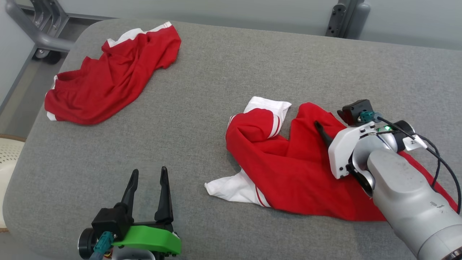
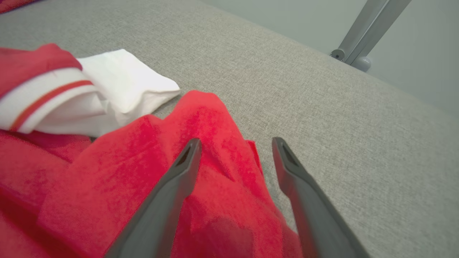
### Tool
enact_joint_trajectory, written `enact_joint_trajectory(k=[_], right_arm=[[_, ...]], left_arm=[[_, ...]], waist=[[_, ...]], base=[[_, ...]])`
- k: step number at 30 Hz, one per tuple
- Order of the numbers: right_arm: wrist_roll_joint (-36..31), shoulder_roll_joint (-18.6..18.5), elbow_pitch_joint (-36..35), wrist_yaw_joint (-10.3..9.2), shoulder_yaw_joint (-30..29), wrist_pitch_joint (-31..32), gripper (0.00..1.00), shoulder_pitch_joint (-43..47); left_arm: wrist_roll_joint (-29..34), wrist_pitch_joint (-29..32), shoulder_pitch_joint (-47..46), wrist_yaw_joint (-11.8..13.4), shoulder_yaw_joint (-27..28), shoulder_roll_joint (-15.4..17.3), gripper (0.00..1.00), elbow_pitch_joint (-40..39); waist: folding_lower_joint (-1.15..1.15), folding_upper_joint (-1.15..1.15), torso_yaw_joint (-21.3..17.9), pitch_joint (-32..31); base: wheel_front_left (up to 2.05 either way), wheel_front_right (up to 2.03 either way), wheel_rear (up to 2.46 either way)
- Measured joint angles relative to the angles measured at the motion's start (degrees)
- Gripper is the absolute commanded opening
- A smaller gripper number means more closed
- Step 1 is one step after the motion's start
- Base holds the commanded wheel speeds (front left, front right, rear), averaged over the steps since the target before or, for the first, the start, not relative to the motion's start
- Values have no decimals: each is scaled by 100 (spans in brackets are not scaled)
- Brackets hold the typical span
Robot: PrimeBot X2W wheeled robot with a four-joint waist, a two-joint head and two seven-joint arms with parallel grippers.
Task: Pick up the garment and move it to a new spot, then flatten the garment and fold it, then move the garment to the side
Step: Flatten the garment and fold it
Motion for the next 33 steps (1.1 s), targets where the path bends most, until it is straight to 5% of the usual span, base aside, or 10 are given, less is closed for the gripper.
enact_joint_trajectory(k=[4, 6, 9, 33], right_arm=[[176, 52, 164, 0, 159, 328, 100, 26], [269, 48, 209, 0, 191, 397, 40, 23], [315, 26, 252, 2, 249, 369, 0, -24], [-859, -1110, 1543, 3, -1060, -425, 0, -2613]], left_arm=[[1, 0, -8, 0, 24, 0, 100, 2], [0, 0, -12, 0, 32, 0, 100, 3], [0, 0, -24, 0, 33, 0, 100, -4], [-99, 0, -488, -26, -159, 0, 100, -232]], waist=[[0, 0, 74, 59], [0, 0, 87, 78], [0, 0, 81, 107], [0, 0, 81, 863]], base=[[0, 0, 0], [0, 0, 0], [0, 0, 0], [0, 0, 0]])
